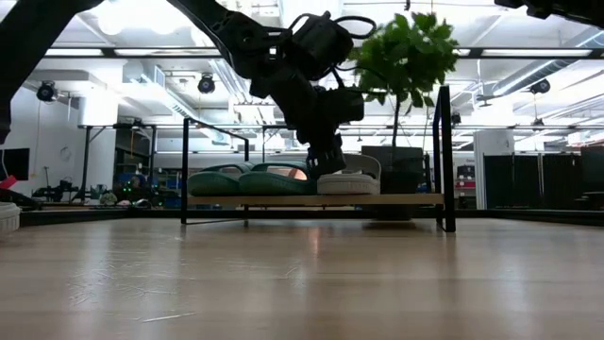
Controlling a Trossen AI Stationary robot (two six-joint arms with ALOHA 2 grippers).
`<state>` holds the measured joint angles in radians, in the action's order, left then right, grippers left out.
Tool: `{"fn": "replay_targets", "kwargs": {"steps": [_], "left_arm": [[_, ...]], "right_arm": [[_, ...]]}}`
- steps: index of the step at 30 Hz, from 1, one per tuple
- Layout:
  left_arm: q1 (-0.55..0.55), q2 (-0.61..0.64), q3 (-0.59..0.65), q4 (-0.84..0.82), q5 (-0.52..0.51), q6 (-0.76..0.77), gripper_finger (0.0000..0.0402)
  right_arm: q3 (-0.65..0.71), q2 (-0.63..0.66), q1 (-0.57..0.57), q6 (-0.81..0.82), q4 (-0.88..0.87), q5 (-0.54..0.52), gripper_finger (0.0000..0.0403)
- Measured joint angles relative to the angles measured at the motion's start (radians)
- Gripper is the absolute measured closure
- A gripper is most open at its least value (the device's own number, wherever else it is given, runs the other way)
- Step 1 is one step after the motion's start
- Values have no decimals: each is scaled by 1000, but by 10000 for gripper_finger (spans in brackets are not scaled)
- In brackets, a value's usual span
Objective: Pick and place slides into the shelf
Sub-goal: Put the top gray slipper on the shelf
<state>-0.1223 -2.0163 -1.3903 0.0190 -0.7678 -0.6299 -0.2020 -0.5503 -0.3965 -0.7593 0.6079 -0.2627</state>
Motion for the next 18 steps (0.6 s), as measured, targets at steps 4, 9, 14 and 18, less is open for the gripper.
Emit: {"fn": "replay_targets", "kwargs": {"steps": [4, 9, 14, 18], "left_arm": [[1, 0, 6, -18, -12, 25, 401], [2, 1, 7, -65, -52, 73, 401], [6, 2, 9, -50, -81, 74, 401], [5, 1, -4, -51, -103, 74, 401]], "right_arm": [[0, 0, 0, 0, -1, 0, 318], [0, 0, 0, 0, -4, 0, 312], [0, 0, 0, 0, -5, 0, 315], [0, 0, 0, 0, -5, 0, 321]]}}
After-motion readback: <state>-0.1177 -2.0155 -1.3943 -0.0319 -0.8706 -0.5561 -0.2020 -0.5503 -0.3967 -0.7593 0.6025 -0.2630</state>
